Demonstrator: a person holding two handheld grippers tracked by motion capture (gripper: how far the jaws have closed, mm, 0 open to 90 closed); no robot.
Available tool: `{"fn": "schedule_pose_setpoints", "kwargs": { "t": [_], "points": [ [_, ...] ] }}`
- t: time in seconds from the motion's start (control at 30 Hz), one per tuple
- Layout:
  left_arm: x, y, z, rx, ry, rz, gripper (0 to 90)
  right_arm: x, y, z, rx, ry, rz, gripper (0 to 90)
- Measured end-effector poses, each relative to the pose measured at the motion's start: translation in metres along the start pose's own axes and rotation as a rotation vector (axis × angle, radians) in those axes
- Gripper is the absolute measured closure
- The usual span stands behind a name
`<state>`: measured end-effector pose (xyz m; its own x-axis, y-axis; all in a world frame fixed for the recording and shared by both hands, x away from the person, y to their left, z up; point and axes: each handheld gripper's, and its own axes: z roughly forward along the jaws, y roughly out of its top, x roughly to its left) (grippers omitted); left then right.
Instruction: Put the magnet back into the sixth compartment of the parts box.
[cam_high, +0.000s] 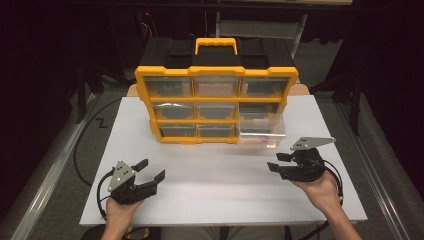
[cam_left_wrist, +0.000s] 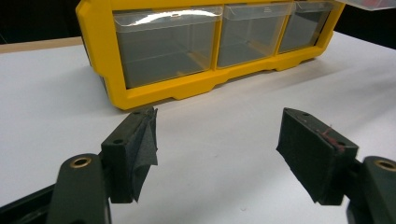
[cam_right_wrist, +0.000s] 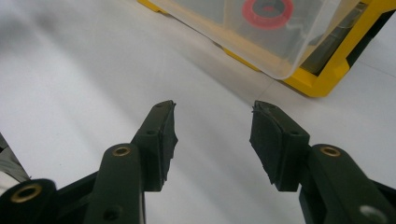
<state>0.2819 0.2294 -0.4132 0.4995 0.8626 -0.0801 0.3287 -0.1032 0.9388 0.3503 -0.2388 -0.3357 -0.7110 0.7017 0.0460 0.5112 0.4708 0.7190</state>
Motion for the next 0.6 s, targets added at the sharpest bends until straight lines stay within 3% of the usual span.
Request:
{"fn": "schedule_pose_setpoints", "kwargs": {
  "t": [0.6],
  "points": [
    [-0.001, 0.0, -0.001, -0.002, -0.003, 0.001, 28.4, -0.012, -0.022, -0.004, -0.048, -0.05, 0.047, 48.7]
  ]
}}
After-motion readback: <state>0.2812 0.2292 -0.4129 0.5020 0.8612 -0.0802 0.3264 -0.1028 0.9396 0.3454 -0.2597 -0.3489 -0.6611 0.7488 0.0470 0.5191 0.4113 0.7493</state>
